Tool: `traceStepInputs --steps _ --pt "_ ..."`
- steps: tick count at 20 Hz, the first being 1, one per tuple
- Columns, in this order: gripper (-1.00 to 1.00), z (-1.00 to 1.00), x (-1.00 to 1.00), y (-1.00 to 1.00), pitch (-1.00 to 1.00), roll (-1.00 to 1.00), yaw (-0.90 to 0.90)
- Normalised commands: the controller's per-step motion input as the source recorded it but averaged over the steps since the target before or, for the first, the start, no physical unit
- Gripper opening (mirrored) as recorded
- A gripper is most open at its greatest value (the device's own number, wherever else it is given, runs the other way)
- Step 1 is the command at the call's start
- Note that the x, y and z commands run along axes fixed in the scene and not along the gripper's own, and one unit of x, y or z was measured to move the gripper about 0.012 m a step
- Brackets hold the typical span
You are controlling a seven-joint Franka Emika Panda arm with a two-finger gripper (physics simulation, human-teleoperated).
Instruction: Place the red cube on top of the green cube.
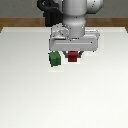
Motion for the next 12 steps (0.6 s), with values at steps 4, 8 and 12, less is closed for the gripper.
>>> traceStepInputs --steps 4,8,12 --pt "-1.0 1.0 0.0 0.0 0.0 0.0 0.0" --pt "-1.0 0.25 -0.5 0.0 0.0 0.0 0.0" --pt "-1.0 0.0 -1.0 0.0 0.0 0.0 0.0"
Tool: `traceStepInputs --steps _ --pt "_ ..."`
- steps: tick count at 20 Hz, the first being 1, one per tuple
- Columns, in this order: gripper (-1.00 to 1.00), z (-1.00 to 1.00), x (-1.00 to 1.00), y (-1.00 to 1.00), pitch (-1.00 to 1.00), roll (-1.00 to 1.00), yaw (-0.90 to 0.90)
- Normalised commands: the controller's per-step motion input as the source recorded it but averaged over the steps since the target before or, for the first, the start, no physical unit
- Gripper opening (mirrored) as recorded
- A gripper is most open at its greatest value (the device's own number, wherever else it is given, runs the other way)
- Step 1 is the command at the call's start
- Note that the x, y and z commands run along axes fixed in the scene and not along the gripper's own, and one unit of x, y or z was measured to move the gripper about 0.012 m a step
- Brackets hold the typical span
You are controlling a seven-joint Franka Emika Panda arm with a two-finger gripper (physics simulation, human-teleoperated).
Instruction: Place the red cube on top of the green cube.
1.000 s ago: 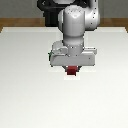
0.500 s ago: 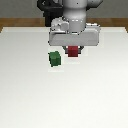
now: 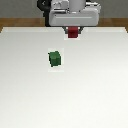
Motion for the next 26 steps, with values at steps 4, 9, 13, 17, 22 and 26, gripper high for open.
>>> traceStepInputs --steps 4,9,13,17,22,26 --pt "-1.0 0.0 -0.5 -0.25 0.0 0.0 0.0" --pt "-1.0 0.0 0.0 -0.8 0.0 0.0 0.0" --pt "-1.0 0.0 0.0 -1.0 0.0 0.0 0.0" --pt "-1.0 0.0 0.25 0.0 0.0 0.0 0.0" --pt "-1.0 0.0 0.0 0.2 0.0 0.0 0.0" --pt "-1.0 0.0 0.5 0.25 0.0 0.0 0.0"
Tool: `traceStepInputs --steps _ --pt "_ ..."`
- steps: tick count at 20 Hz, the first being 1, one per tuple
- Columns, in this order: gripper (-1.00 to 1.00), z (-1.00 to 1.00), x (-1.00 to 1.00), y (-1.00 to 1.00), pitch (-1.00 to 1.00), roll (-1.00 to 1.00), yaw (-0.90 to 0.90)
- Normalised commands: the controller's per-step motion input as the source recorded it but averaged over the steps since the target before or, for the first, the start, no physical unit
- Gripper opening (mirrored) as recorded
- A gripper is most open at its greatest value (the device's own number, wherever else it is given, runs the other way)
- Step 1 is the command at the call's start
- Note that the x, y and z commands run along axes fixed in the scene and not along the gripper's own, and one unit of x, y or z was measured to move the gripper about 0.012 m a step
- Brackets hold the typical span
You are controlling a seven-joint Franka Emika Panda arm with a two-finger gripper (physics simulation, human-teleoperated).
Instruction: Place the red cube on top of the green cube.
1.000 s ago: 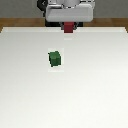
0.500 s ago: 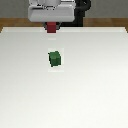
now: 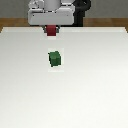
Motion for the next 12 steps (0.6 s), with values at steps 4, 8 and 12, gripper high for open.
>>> traceStepInputs --steps 4,8,12 --pt "-1.0 0.0 0.5 0.0 0.0 0.0 0.0" --pt "-1.0 0.0 0.0 0.25 0.0 0.0 0.0" --pt "-1.0 0.0 0.25 0.0 0.0 0.0 0.0"
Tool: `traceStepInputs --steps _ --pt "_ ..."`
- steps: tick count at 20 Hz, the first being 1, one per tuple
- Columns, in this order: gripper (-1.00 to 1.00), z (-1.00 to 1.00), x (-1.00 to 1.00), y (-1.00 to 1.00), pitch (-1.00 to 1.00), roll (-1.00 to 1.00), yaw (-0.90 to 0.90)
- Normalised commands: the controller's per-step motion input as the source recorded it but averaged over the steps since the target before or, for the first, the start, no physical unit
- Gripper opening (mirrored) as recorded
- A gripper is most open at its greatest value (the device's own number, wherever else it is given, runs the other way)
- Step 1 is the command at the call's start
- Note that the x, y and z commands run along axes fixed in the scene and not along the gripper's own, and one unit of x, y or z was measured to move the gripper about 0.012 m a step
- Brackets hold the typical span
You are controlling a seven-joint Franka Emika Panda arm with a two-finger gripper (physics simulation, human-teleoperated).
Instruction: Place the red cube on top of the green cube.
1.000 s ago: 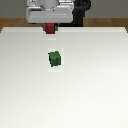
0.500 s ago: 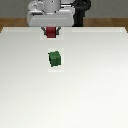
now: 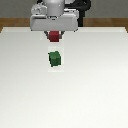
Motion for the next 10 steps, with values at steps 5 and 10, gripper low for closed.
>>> traceStepInputs --steps 5,10 --pt "-1.0 -0.2 0.0 0.0 0.0 0.0 0.0" --pt "-1.0 -0.2 0.0 -0.05 0.0 0.0 0.0"
